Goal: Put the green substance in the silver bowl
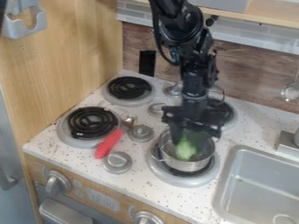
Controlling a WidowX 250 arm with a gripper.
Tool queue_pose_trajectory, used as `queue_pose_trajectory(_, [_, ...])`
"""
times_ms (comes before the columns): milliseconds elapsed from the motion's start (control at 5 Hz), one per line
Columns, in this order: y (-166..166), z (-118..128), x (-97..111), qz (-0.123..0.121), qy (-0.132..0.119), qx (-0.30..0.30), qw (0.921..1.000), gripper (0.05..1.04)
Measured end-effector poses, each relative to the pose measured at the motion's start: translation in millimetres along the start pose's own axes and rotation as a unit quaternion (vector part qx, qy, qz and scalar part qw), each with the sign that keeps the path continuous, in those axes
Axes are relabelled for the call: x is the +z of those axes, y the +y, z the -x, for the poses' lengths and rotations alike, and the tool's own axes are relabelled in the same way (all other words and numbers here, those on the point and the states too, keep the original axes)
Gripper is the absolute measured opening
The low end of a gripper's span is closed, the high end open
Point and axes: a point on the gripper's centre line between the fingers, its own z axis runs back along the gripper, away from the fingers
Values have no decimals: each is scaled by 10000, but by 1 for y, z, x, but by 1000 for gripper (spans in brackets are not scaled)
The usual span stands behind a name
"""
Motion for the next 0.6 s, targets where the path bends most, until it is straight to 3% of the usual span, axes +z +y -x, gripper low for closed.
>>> queue_pose_trajectory(200, [5,-3,15,-157,-101,171,9997,1031])
queue_pose_trajectory(400, [8,-2,52,-207,-419,374,9982,1004])
queue_pose_trajectory(600, [12,5,72,-135,-462,593,9971,998])
